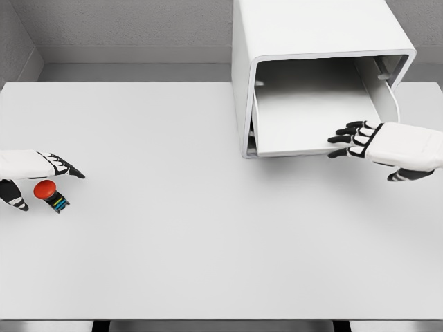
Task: Slide open multi-storey tabletop storage cabinets and put open load switch and slide close multi-storey tabletop storage cabinets
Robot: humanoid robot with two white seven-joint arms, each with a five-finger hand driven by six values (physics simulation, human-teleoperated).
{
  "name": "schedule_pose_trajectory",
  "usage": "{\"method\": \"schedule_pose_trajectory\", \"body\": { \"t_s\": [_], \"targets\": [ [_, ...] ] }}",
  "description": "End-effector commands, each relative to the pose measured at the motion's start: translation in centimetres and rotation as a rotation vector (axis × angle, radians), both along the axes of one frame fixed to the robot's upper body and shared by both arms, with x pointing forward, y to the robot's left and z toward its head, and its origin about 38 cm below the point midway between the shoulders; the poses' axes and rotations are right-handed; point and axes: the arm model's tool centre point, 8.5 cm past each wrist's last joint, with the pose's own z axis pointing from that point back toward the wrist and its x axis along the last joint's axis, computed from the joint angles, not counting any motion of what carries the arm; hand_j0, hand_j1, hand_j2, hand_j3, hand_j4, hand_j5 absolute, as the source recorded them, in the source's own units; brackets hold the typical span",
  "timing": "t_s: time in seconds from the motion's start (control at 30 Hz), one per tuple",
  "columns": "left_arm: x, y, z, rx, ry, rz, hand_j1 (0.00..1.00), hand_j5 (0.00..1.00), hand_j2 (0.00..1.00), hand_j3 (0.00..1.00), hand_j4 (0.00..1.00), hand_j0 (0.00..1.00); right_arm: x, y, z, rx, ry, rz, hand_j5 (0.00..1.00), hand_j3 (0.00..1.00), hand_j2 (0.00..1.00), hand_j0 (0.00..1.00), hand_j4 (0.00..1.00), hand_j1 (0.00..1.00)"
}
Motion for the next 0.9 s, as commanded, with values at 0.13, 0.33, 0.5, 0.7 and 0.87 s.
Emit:
{"method": "schedule_pose_trajectory", "body": {
  "t_s": [0.13,0.33,0.5,0.7,0.87],
  "targets": [
    [0.0,0.0,0.1,-0.004,-0.001,0.004,1.00,1.00,1.00,1.00,1.00,1.00,0.0,-0.1,0.5,-0.003,-0.015,-0.007,1.00,1.00,1.00,1.00,1.00,1.00],
    [0.0,0.0,0.1,-0.004,-0.001,0.004,1.00,1.00,1.00,1.00,1.00,1.00,0.1,-0.5,1.4,0.004,-0.040,-0.019,1.00,1.00,1.00,1.00,1.00,1.00],
    [0.0,0.0,0.1,-0.004,-0.001,0.004,1.00,1.00,1.00,1.00,1.00,1.00,-0.4,-1.1,1.0,-0.027,-0.016,-0.025,1.00,1.00,1.00,1.00,1.00,1.00],
    [0.0,0.0,0.1,-0.004,-0.001,0.004,1.00,1.00,1.00,1.00,1.00,1.00,-0.6,-1.2,0.7,-0.032,-0.007,-0.026,1.00,1.00,1.00,1.00,1.00,1.00],
    [0.0,0.0,0.1,-0.004,-0.001,0.004,1.00,1.00,1.00,1.00,1.00,1.00,-0.6,-1.2,0.8,-0.033,-0.009,-0.026,1.00,1.00,1.00,1.00,1.00,1.00]
  ]
}}
